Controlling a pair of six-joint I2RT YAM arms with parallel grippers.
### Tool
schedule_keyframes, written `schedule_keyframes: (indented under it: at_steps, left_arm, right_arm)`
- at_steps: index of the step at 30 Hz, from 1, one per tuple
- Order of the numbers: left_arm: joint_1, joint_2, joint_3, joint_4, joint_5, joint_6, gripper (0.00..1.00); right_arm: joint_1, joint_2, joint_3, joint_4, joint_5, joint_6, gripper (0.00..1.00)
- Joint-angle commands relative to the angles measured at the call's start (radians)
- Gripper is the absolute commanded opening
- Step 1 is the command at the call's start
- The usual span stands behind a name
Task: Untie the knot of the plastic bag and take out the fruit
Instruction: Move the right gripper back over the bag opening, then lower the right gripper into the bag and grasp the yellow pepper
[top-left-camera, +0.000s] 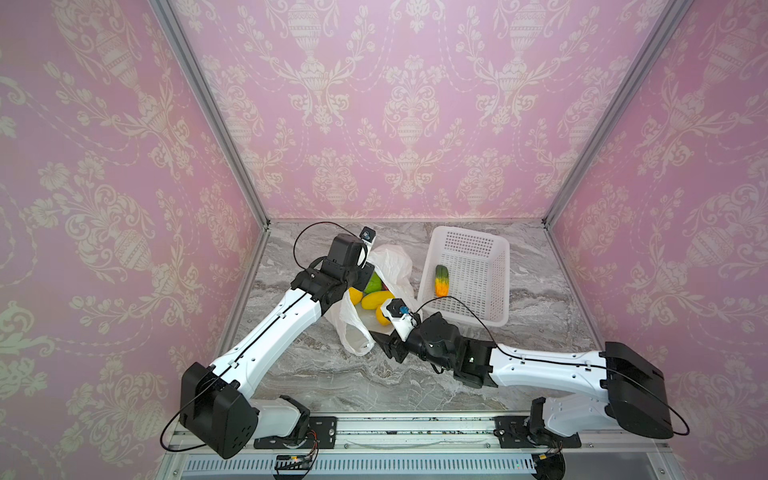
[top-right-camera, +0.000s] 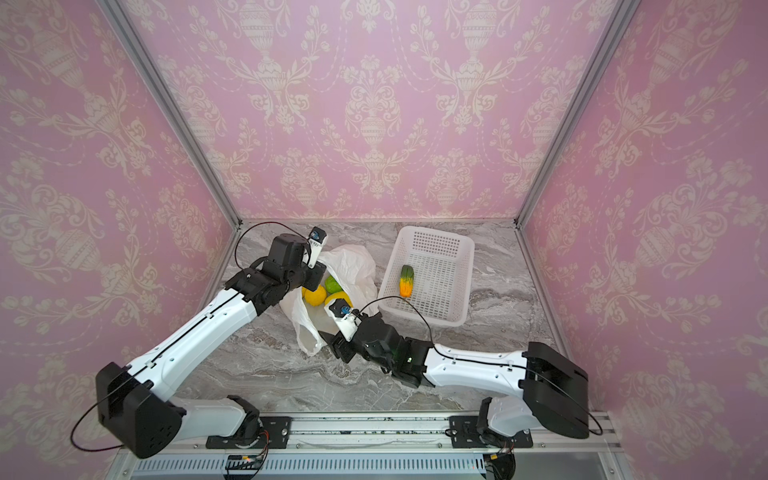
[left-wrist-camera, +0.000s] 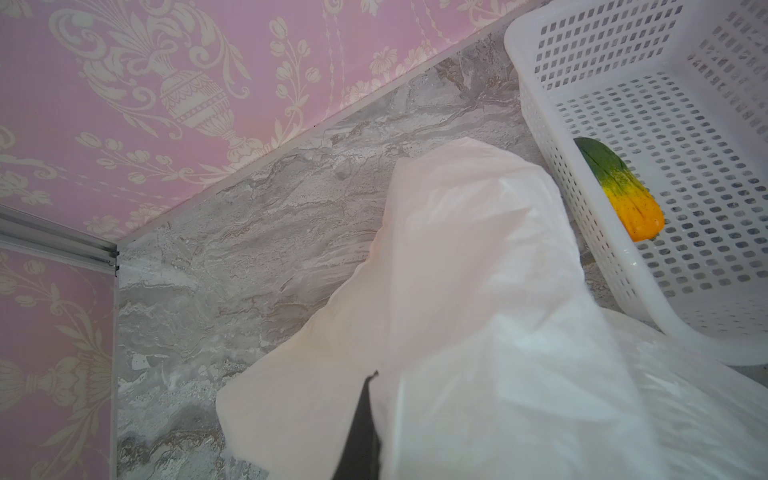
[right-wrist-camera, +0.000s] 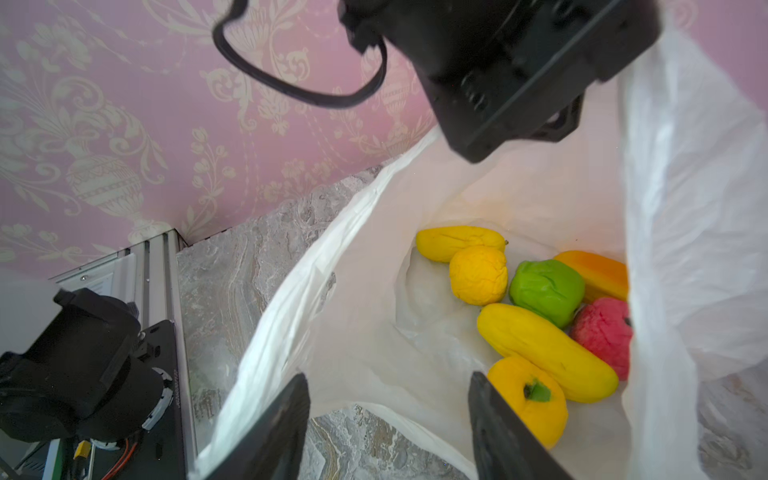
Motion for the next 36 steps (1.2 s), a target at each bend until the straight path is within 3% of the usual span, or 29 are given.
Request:
schedule_keyframes:
  at_steps: [1,9,16,26,36]
  left_arm:
    - [0.007,-0.012,0.004,-0.012,0.011,-0.005,0.00]
    - [0.006,-0.015,0.002,-0.009,0.010,-0.003,0.00]
    - [0.007,-0.017,0.002,-0.010,0.011,-0.003,0.00]
    - [0.007,-0.017,0.001,-0.009,0.010,-0.001,0.00]
    - [0.006,-0.015,0.001,-0.011,0.014,-0.001,0.00]
  right_arm:
    - [0.005,0.092,0.053,0.016,0.053,0.064,0.62]
    - [-0.013,0.295,0.159,-0.045,0.244,0.152,0.64]
    - [-0.070,0.333,0.169,-0.082,0.253,0.216,0.73]
    - [-0.103,0.454,0.259,-0.187,0.297,0.269,0.98]
    - [-0.129,0.560,0.337,-0.261,0.282,0.331,1.00]
